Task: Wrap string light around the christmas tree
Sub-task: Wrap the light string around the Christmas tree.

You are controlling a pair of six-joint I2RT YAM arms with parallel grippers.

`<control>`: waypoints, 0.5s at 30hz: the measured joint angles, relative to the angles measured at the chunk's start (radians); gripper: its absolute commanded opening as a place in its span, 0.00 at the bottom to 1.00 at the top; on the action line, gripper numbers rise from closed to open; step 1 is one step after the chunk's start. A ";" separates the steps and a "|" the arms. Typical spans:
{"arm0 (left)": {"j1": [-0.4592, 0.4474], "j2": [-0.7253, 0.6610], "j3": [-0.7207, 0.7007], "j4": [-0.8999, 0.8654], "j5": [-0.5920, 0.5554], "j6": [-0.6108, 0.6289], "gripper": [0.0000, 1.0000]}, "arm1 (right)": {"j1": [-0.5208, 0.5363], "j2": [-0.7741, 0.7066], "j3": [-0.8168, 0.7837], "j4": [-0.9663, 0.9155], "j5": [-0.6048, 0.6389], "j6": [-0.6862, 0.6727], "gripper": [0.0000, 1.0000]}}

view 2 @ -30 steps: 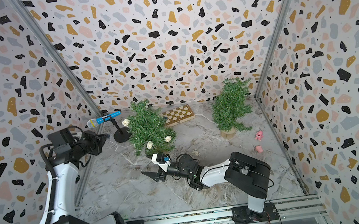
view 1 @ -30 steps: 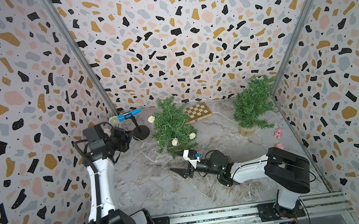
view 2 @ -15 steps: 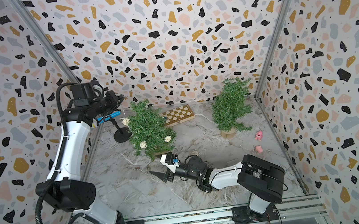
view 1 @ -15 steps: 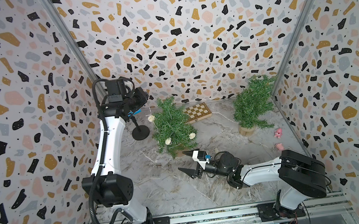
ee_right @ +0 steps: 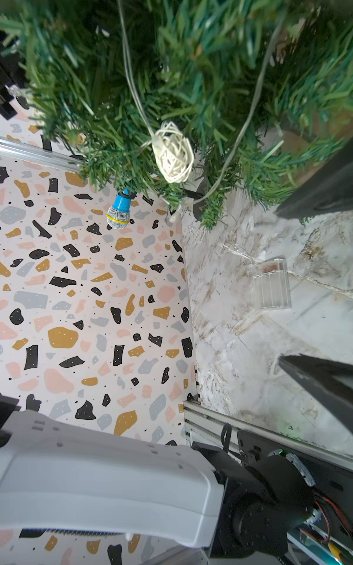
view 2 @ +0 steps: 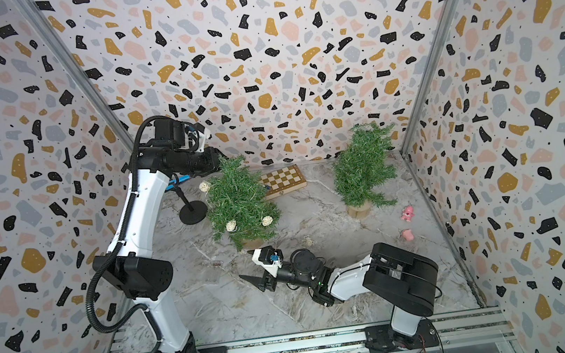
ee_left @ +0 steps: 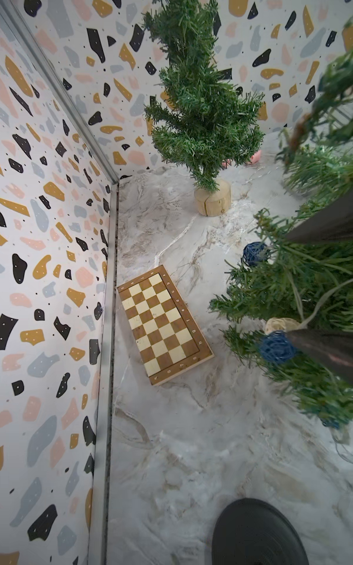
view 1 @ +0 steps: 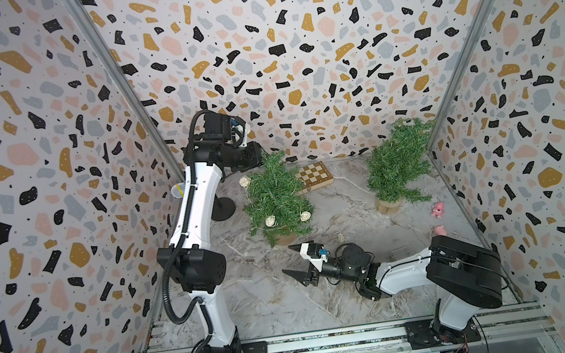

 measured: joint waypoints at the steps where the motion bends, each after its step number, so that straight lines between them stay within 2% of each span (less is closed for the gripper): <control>1: 0.000 -0.001 0.008 -0.011 -0.007 0.010 0.55 | 0.000 0.000 0.000 0.000 0.001 0.000 0.72; 9: 0.031 -0.125 -0.078 -0.012 -0.080 0.000 0.60 | -0.003 -0.027 -0.018 -0.033 0.051 0.019 0.72; 10: 0.043 -0.145 -0.095 -0.004 -0.087 -0.009 0.65 | -0.005 -0.040 -0.018 -0.057 0.063 0.026 0.72; 13: 0.089 -0.209 -0.138 0.023 -0.123 -0.034 0.67 | -0.016 -0.103 -0.012 -0.172 0.107 0.069 0.71; 15: 0.116 -0.262 -0.176 0.042 -0.151 -0.042 0.67 | -0.046 -0.146 0.024 -0.313 0.136 0.137 0.71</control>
